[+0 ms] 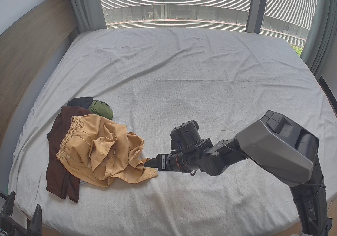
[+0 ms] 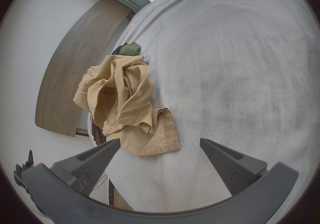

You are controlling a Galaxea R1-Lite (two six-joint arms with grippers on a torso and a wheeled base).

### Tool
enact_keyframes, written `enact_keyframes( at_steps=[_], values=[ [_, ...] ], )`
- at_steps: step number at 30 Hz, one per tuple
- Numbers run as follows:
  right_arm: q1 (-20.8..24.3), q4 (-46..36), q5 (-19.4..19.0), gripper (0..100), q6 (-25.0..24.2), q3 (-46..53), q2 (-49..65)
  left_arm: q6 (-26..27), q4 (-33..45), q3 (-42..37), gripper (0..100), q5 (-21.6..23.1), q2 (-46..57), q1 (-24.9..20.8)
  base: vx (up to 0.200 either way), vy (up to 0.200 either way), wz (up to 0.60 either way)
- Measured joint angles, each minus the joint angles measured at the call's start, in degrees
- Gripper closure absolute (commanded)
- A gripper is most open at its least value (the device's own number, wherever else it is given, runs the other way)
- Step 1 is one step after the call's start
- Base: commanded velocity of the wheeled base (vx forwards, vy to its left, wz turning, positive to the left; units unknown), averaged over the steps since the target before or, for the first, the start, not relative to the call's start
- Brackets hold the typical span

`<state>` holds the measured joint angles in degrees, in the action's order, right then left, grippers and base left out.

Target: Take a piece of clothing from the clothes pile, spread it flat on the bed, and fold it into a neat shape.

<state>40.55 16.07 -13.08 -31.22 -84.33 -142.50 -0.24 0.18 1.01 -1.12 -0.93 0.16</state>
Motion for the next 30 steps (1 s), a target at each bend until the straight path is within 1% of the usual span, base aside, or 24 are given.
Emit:
enact_keyframes(
  at_steps=[14, 19, 26, 30],
  values=[
    [1.23, -12.81, 0.0, 0, -2.39, -14.07, -6.73, 0.06, 0.0, 0.0, 0, 0.01, 0.0, 0.0, 0.0, 0.0, 0.0],
    [1.82, -15.09, 0.0, 0, -4.0, -18.48, -8.69, 0.09, 0.0, 0.0, 0, 0.0, 0.0, 0.0, 0.0, 0.0, 0.0],
    [2.45, -20.41, 0.06, 0, -4.5, -23.43, -10.76, 0.09, 0.0, 0.0, 0, 0.01, 0.0, 0.0, 0.0, 0.0, 0.0],
    [2.62, -21.76, 0.2, 0, -4.69, -25.31, -11.45, 0.09, 0.0, 0.0, 0, 0.0, 0.0, 0.0, 0.0, 0.0, 0.0]
  ],
)
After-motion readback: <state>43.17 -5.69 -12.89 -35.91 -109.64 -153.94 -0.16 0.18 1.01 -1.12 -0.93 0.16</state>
